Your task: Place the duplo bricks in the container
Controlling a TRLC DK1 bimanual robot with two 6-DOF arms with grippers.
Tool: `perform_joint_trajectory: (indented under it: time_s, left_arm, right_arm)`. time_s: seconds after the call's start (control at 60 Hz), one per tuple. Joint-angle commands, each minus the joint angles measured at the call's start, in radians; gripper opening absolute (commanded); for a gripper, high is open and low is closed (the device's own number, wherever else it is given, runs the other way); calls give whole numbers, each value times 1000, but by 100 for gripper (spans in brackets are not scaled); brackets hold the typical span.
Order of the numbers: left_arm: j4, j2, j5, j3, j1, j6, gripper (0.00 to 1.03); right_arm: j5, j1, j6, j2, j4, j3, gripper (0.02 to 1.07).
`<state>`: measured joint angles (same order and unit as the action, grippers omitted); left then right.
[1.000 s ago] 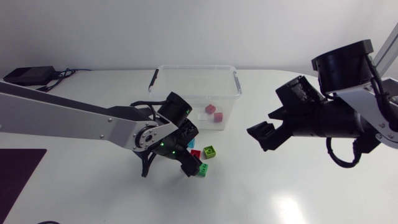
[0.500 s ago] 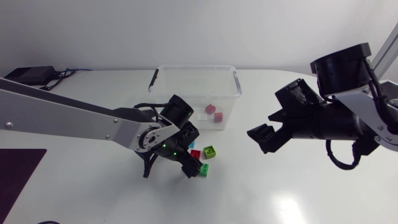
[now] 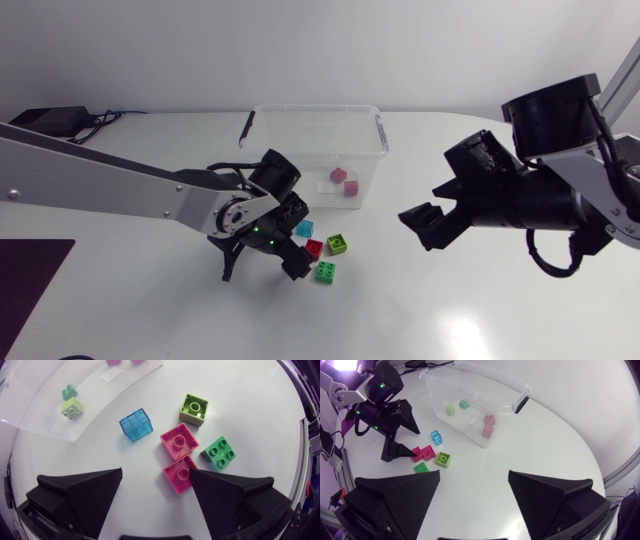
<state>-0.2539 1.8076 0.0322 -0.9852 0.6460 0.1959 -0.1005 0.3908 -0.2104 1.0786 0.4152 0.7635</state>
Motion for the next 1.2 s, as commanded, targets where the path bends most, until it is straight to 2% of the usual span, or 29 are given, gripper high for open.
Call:
perform_joint_trajectory:
  time_s: [0.0, 0.167, 0.283, 0.433, 0.867, 0.983, 1.0, 1.05, 1.083, 1.183]
  left_arm:
    - [-16, 7, 9, 39, -22, 22, 93]
    - [-36, -82, 8, 48, -43, 23, 93]
    - [-44, -111, 8, 22, -17, 5, 93]
    - [-50, -77, 8, 11, 4, -12, 93]
    - [-54, 36, 8, -24, -3, -33, 92]
    - [-53, 61, 8, -24, -5, -38, 77]
    - [-54, 65, 8, -24, -5, -41, 69]
    - [-53, 70, 8, -24, -6, -44, 52]
    - [-53, 73, 8, -24, -6, -44, 34]
    - [-54, 76, 9, -13, 1, -42, 29]
  right_arm:
    - [-2, 0, -14, -14, -4, -35, 101]
    - [-2, 2, -14, -19, -7, -41, 101]
    - [-2, 3, -11, -19, -6, -38, 101]
    - [-2, 3, -12, -29, -3, -43, 101]
    - [-24, -23, -26, -55, -7, -78, 101]
    - [-30, -21, -26, -63, -12, -101, 101]
    - [-33, -18, -24, -63, -12, -105, 101]
    - [-34, -10, -20, -63, -15, -116, 101]
    - [-36, 5, -15, -60, -23, -128, 101]
    - [-38, 79, -15, -31, -49, -150, 101]
